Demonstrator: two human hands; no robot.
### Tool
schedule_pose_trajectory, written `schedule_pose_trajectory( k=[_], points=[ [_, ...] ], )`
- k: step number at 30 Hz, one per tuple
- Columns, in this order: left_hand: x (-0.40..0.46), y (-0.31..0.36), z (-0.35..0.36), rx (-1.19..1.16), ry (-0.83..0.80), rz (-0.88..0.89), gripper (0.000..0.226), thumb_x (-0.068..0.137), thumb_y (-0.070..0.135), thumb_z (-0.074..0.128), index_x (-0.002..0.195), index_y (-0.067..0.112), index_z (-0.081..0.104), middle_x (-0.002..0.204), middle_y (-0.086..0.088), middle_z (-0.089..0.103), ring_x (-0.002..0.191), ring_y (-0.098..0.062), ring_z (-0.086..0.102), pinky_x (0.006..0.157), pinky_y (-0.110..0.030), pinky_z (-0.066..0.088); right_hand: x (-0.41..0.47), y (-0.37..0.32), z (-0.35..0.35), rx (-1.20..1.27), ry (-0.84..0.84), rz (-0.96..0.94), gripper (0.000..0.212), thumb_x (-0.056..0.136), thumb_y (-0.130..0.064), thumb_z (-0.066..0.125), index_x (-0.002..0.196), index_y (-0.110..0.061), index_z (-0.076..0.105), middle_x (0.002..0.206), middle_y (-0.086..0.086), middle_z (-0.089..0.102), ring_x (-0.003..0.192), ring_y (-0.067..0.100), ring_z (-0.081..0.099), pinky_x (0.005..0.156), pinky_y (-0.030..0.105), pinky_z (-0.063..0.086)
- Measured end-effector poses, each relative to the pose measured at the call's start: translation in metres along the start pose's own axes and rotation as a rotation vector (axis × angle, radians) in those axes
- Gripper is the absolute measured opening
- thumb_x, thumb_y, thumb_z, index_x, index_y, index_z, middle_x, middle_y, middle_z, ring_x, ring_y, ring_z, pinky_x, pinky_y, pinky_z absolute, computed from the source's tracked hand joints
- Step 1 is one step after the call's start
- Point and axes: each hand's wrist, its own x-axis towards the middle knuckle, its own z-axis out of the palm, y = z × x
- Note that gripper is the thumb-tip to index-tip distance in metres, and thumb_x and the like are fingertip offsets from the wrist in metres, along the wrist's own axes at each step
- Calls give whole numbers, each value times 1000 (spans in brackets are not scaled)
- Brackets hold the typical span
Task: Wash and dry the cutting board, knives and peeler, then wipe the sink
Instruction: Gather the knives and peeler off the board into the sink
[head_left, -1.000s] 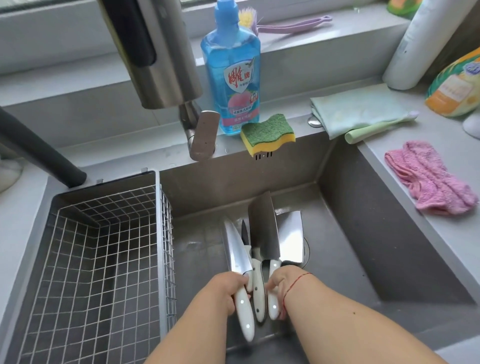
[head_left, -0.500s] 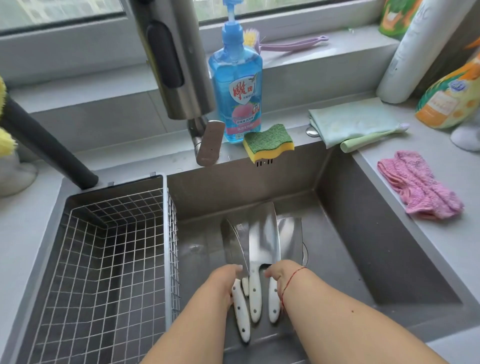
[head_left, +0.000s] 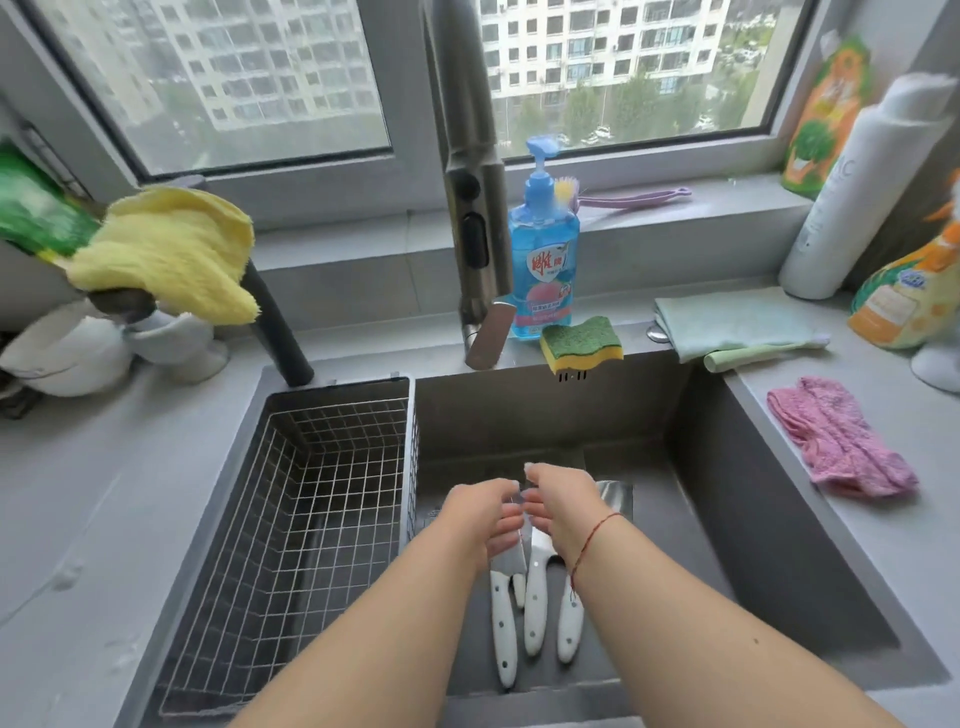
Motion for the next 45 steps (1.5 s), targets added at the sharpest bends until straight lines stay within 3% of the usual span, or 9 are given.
schedule_pose_trajectory(
  k=[1, 4, 6, 9, 13, 24, 31, 39, 45],
  points=[
    [-10, 4, -4, -18, -10, 23, 18, 94, 17, 56, 77, 11, 60, 85, -10, 65, 73, -18, 62, 65, -27, 52, -7, -5, 7, -11, -4, -30, 17, 93, -19, 57, 80, -9, 55, 66, 4, 52, 59, 15, 52, 48, 26, 50],
    [-38, 15, -21, -62, 5, 91, 23, 95, 13, 51, 73, 12, 59, 76, -8, 53, 61, -16, 48, 52, -22, 41, -27, -19, 28, -40, -50, -123, 28, 94, -23, 57, 70, -11, 51, 59, 1, 48, 46, 12, 43, 30, 19, 32],
    [-56, 22, -38, -85, 46, 126, 20, 94, 12, 51, 77, 11, 61, 71, -7, 53, 57, -15, 46, 51, -21, 39, -48, -28, 48, -61, -103, -161, 26, 95, -23, 56, 73, -10, 53, 59, 2, 49, 47, 12, 44, 34, 20, 33],
    [-82, 28, -70, -126, 108, 143, 18, 95, 12, 51, 80, 11, 61, 63, -3, 49, 52, -13, 42, 48, -20, 38, -84, -32, 80, -61, -211, -174, 17, 97, -21, 53, 92, -7, 59, 79, 8, 63, 70, 17, 62, 55, 24, 53],
    [-116, 23, -120, -204, 192, 195, 27, 98, 9, 46, 73, 11, 58, 66, -4, 48, 53, -12, 39, 48, -20, 33, -112, -14, 132, -220, -287, -344, 16, 92, -17, 56, 77, -11, 56, 64, 2, 54, 53, 15, 49, 53, 29, 43],
    [-175, -45, -300, -337, 567, 274, 13, 87, 4, 54, 77, 5, 62, 69, -11, 59, 52, -20, 52, 53, -24, 44, -202, 81, 290, -479, -530, -334, 22, 90, -8, 57, 69, -8, 51, 60, 8, 51, 49, 16, 44, 47, 24, 34],
    [-194, -113, -429, 210, 1032, 162, 9, 84, 15, 52, 78, 22, 54, 92, 0, 63, 87, -25, 61, 73, -28, 48, -237, 161, 364, -644, -622, -264, 6, 88, -9, 53, 92, -8, 49, 65, 8, 51, 50, 18, 40, 50, 21, 28],
    [-188, -151, -499, 552, 959, 2, 35, 79, 30, 70, 110, 18, 61, 118, -6, 56, 110, -24, 56, 85, -26, 44, -248, 211, 412, -739, -628, -194, 9, 92, -18, 51, 92, -9, 50, 72, 7, 50, 56, 16, 39, 53, 24, 28],
    [-177, -151, -504, 600, 857, 16, 32, 82, 35, 61, 102, 11, 64, 108, -9, 66, 101, -27, 62, 76, -28, 47, -248, 228, 427, -703, -631, -107, 16, 97, -27, 46, 88, -14, 49, 75, 5, 47, 59, 15, 40, 55, 24, 30]
  ],
)
